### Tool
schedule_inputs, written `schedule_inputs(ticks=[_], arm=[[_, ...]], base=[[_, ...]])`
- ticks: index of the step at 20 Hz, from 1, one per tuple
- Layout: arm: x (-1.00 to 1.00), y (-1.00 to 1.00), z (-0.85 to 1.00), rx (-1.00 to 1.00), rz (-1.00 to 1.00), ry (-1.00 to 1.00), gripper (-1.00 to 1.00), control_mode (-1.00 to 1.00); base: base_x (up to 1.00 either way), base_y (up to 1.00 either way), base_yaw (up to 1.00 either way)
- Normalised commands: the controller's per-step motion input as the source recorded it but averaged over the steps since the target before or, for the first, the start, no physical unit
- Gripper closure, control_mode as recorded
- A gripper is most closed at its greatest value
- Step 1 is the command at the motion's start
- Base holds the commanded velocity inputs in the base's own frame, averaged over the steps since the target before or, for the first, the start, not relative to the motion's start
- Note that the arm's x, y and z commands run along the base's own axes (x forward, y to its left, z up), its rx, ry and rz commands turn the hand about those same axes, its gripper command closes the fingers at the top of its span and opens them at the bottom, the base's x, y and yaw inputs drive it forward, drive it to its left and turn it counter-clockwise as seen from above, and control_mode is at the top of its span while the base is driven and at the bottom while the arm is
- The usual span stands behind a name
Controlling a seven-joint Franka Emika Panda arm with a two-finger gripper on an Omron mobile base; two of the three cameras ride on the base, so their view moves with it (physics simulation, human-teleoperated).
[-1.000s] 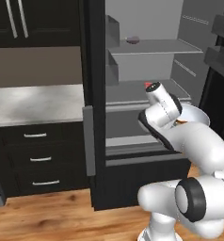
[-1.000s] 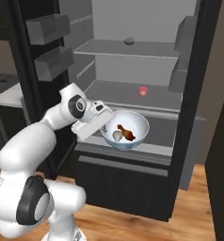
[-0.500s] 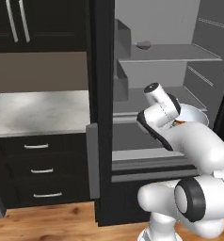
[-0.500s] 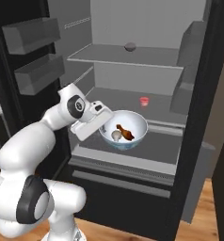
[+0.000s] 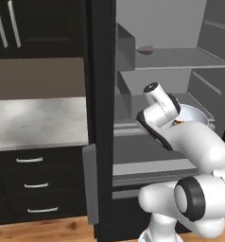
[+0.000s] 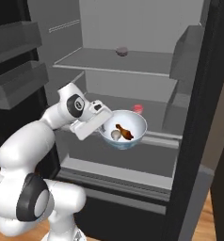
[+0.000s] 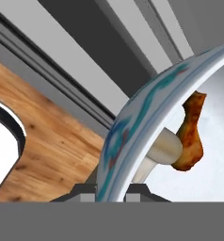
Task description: Pick the chicken drumstick and mushroom from their plates and place them in the bowl. Then put the bowl in the fridge.
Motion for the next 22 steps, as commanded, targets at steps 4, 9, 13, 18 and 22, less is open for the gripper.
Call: schedule_inputs(ticks=[4,9,13,18,22], arm=[[0.00,0.00,0.00,0.00,0.00,0.00,1.00,1.00],[0.00,0.00,0.00,0.00,0.00,0.00,1.00,1.00],[0.00,0.00,0.00,0.00,0.00,0.00,1.00,1.00],[0.00,0.00,0.00,0.00,0.00,0.00,1.00,1.00],[0.00,0.00,0.00,0.00,0.00,0.00,1.00,1.00]], base=[[0.34,-0.27,-0.17],[0.31,-0.22,-0.23],[0.44,-0.13,-0.23],[0.51,-0.05,-0.02],[0.45,-0.18,0.00]])
